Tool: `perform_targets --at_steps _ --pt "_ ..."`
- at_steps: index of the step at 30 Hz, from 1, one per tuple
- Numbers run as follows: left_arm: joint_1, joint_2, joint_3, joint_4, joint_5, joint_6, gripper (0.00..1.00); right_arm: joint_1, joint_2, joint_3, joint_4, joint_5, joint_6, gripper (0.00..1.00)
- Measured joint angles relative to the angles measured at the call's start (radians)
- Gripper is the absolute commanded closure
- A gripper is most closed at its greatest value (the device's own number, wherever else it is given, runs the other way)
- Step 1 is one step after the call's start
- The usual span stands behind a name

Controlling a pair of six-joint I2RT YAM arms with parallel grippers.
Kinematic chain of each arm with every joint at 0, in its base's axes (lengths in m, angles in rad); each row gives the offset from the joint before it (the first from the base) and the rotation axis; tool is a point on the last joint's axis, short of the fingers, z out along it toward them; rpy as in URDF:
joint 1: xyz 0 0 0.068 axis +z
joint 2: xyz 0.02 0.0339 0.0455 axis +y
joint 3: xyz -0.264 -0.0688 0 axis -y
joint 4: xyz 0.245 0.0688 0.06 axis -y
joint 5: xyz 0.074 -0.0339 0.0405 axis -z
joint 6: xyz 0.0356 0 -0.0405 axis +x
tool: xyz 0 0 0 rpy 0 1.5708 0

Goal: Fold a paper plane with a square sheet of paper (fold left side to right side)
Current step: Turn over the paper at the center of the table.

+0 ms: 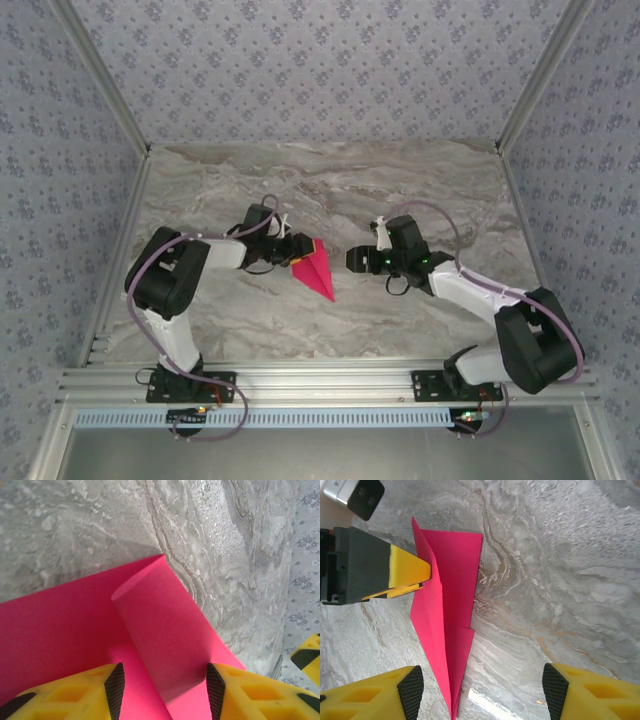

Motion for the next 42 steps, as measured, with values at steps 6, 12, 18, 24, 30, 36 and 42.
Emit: perform_targets --at_steps 6,12,18,24,30,36,42 --pt "-0.010 0.036 0.034 0.029 0.002 -0.016 0.66 -0.063 -0.097 -0.051 0.008 -0.025 0.017 0.17" --pt "-0.015 0.045 0.047 0.045 0.019 -0.032 0.86 -0.138 -0.200 -0.130 0.053 -0.087 0.056 0.00" --pt "-0.015 0.035 0.060 0.042 0.021 -0.026 1.00 -0.211 -0.253 -0.174 0.103 -0.183 0.093 0.00" --pt "-0.002 -0.062 0.079 0.011 0.019 -0.023 1.00 -0.270 -0.286 -0.188 0.145 -0.257 0.129 0.00" --pt "0.042 -0.174 0.096 0.001 0.020 -0.024 1.00 -0.311 -0.291 -0.229 0.234 -0.327 0.202 0.00" --pt "0.052 -0.295 0.096 0.005 0.023 -0.035 1.00 -0.317 -0.253 -0.233 0.321 -0.383 0.241 0.00" --pt "0.052 -0.401 0.090 0.040 0.027 -0.055 1.00 -0.307 -0.173 -0.230 0.460 -0.436 0.319 0.00"
